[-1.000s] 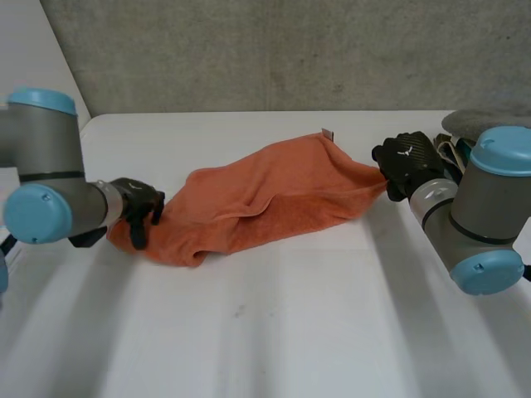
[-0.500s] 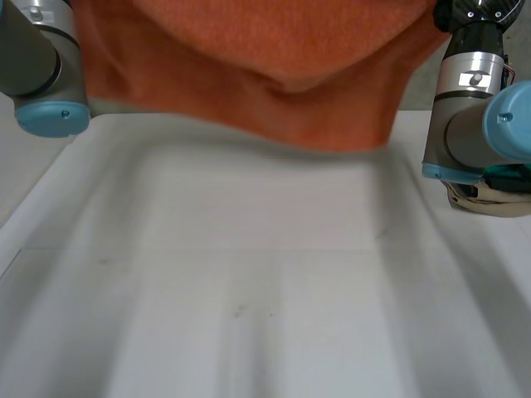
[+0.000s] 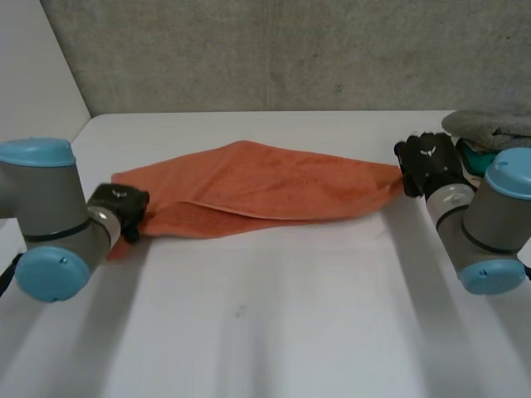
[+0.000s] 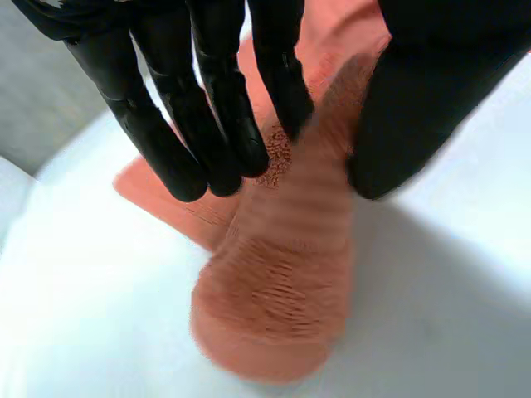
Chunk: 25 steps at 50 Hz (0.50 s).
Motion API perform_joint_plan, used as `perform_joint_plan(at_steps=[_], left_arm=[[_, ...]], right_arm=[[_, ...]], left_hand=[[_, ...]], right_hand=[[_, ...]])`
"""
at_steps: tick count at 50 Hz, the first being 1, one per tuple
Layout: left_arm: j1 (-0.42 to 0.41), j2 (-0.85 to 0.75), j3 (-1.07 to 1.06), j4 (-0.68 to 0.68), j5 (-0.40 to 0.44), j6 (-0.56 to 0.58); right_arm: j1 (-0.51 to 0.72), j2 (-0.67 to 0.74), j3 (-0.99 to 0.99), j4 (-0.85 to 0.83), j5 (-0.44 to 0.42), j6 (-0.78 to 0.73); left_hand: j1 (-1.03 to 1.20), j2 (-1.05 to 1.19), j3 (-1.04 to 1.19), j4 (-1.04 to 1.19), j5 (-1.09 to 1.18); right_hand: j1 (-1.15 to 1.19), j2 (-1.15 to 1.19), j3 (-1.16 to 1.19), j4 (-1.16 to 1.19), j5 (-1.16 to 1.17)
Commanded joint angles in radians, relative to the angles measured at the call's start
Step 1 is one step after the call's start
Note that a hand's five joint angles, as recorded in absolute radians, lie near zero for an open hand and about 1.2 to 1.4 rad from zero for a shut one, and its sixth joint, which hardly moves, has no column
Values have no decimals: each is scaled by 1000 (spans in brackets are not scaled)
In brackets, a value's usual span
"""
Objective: Fold the laundry.
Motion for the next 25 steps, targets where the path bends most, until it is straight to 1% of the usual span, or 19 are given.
perform_joint_plan(at_steps=[1, 4, 5, 8, 9, 12, 13, 15, 16, 19, 20, 24, 25], left_arm=[[16, 94, -14, -80, 60, 45], [31, 106, 16, -96, 74, 40], [40, 108, 59, -110, 83, 39], [51, 92, 134, -145, 92, 36], [57, 71, 192, -182, 97, 34], [62, 17, 289, -237, 97, 31], [67, -24, 353, -276, 91, 27], [70, -67, 413, -322, 85, 22], [71, -110, 473, -368, 80, 16], [71, -176, 551, -440, 80, 11], [70, -219, 591, -489, 77, 10], [67, -274, 644, -582, 88, 10], [67, -277, 642, -590, 89, 10]], right_arm=[[0, -38, 46, 21, 0, -24], [5, -47, 55, 21, -2, -22], [9, -50, 60, 20, -2, -27], [17, -52, 66, 21, 0, -27], [22, -52, 69, 20, 3, -29], [23, -52, 72, 20, 1, -32], [23, -52, 74, 21, 1, -33], [23, -52, 74, 21, 3, -38], [22, -52, 75, 21, 1, -41], [17, -52, 74, 24, 1, -50], [13, -52, 71, 27, -2, -56], [-7, -61, 66, 27, -2, -67], [-10, -64, 66, 27, -2, -67]], left_hand=[[-526, -523, -540, -539, -549], [-555, -553, -570, -569, -579], [-602, -600, -616, -616, -626], [-611, -609, -626, -625, -635], [-611, -609, -626, -625, -635], [-606, -603, -620, -619, -629], [-597, -595, -611, -610, -620], [-588, -586, -602, -601, -612], [-579, -577, -593, -593, -603], [-526, -524, -541, -540, -550], [-506, -504, -520, -519, -530], [-374, -372, -388, -387, -398], [-371, -368, -385, -384, -394]], right_hand=[[254, 214, 204, 196, 214], [254, 214, 204, 196, 214], [254, 214, 204, 196, 214], [254, 214, 204, 196, 214], [254, 214, 204, 196, 214], [254, 214, 204, 196, 214], [254, 214, 204, 196, 214], [254, 214, 204, 196, 214], [254, 214, 204, 196, 214], [254, 214, 204, 196, 214], [254, 214, 204, 196, 214], [254, 214, 204, 196, 214], [254, 214, 204, 196, 214]])
